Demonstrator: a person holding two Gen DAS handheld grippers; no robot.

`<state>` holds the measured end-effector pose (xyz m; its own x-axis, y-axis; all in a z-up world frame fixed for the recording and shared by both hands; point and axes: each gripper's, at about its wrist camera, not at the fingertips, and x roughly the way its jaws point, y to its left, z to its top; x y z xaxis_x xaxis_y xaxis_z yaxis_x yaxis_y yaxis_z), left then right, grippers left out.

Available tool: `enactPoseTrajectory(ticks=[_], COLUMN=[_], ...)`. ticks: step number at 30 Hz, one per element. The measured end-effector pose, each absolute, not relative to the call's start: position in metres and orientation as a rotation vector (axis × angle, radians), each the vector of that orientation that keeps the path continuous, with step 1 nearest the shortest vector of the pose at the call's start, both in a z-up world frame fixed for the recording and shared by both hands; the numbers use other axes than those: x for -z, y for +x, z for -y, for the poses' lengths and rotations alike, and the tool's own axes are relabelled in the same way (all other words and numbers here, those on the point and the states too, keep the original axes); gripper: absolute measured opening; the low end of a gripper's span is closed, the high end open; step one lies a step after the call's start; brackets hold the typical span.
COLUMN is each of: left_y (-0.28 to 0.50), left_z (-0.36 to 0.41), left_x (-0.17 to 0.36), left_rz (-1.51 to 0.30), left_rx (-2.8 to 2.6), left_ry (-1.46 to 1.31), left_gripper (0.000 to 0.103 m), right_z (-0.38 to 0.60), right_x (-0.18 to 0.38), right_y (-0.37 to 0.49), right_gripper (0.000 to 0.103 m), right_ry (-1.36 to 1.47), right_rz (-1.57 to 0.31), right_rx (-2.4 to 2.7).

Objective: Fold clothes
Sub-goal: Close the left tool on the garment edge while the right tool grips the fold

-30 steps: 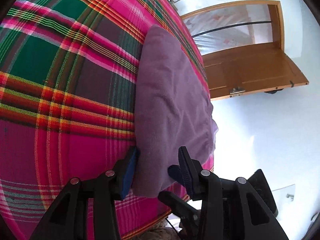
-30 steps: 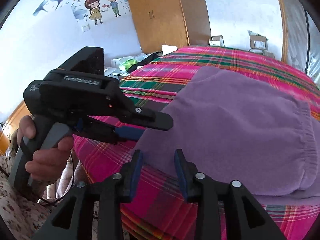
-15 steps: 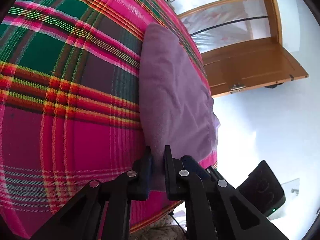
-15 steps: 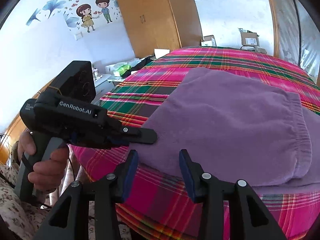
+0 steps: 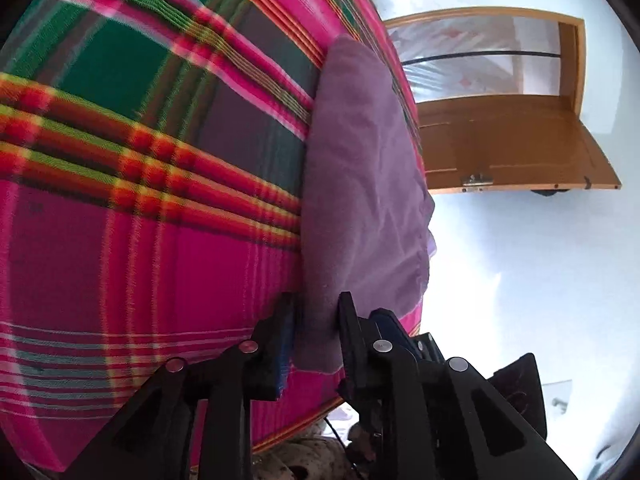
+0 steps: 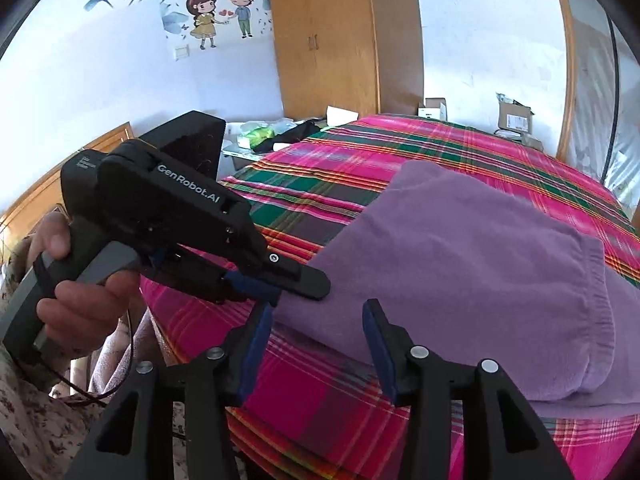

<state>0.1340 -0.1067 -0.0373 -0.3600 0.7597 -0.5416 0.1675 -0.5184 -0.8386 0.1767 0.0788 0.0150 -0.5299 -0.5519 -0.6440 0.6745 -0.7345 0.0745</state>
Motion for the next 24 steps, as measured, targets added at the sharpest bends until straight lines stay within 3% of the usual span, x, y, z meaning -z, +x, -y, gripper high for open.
enactPoseTrajectory(ticks=[11,24], left_y=[0.117,0.114], left_z=[0.105,0.107], left_x=[0.032,0.023], left_rz=[1.157,1.195], left_rx=[-1.896,-1.847], left_ry=[-1.479,-1.446], left_gripper=[0.022,0.022], right_z=[-0.038,-0.025], right_x=[0.000,0.013], right_y=[0.184,0.184], right_gripper=[0.049,0.049], right_ry=[0.816,0.822], right_rz=[-0.492,-0.617], right_rx=[2.343,2.445])
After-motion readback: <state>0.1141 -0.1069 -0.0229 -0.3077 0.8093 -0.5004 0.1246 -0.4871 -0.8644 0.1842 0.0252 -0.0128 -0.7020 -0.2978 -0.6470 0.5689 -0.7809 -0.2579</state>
